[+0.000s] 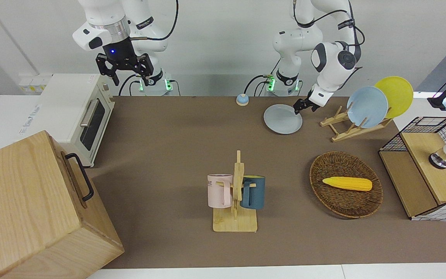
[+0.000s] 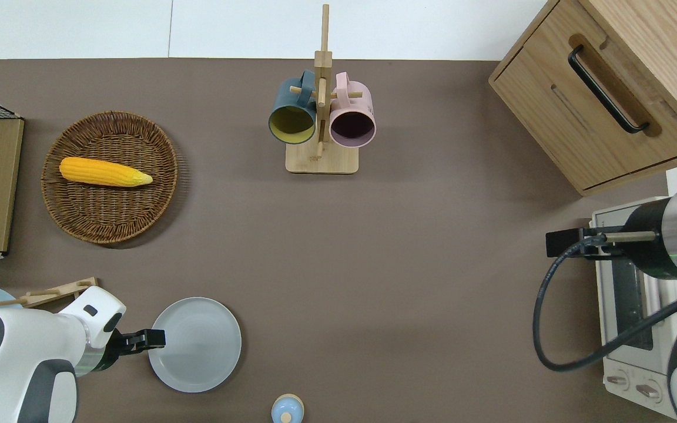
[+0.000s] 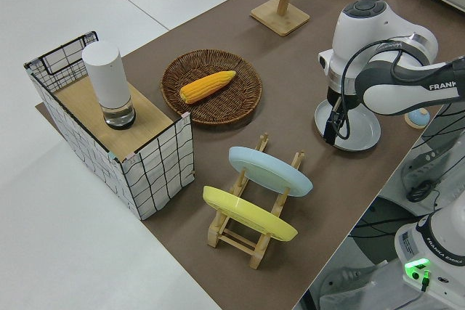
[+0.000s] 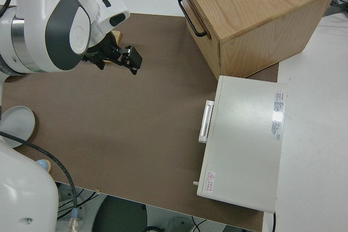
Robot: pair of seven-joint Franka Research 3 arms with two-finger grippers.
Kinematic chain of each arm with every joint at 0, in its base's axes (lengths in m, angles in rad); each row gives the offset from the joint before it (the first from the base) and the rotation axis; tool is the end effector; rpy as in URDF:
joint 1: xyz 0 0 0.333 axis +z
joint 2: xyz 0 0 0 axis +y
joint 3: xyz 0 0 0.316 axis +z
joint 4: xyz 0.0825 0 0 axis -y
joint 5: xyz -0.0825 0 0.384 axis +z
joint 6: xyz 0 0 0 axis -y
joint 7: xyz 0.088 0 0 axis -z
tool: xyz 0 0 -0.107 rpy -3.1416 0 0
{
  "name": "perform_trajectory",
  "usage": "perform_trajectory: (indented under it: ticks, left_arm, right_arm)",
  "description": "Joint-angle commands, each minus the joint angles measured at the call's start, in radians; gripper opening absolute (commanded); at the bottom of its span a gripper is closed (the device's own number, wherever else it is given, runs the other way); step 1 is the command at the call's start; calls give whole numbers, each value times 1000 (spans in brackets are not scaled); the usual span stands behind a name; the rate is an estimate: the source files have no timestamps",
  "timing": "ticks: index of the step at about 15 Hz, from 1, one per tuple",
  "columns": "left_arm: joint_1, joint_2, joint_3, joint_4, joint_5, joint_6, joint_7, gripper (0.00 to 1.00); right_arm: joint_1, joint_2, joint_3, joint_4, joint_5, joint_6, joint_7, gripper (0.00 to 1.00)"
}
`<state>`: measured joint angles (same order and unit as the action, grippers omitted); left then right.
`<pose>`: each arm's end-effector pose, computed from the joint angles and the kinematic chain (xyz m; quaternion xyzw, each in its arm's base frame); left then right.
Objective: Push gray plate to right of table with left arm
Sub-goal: 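Lower the left gripper against the plate's edge nearest it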
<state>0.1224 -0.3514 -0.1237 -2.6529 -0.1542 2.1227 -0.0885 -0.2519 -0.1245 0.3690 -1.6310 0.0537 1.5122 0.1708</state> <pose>0.3777 -0.0049 0.3415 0.9906 0.0951 -0.0908 0.0369 0.5061 0.0787 0.6526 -0.9996 0.0266 0.0019 0.0042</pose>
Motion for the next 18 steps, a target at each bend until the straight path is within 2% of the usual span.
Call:
perform_trajectory:
  ticks: [1,5,9,13,15,18]
  left_arm:
    - [-9,40,9,-36,-13,72,27,968]
    - [-14,94,9,-36,-13,79,62,952]
    - [-14,100,9,-54,-15,89,64,941]
    - [-17,98,9,-76,-14,88,78,841]
    - [-17,97,9,-79,-15,83,78,743]
    - [-18,97,9,-79,-14,72,84,375]
  right_arm:
    - [-24,-27,14,-27,21,0,10,996]
    - [-24,-27,14,-27,21,0,10,996]
    - [-24,-27,14,-27,21,0,12,996]
    - [-24,-27,14,-27,21,0,10,996]
    - [-24,-27,14,-27,21,0,10,996]
    - [-24,-27,14,-27,21,0,10,996]
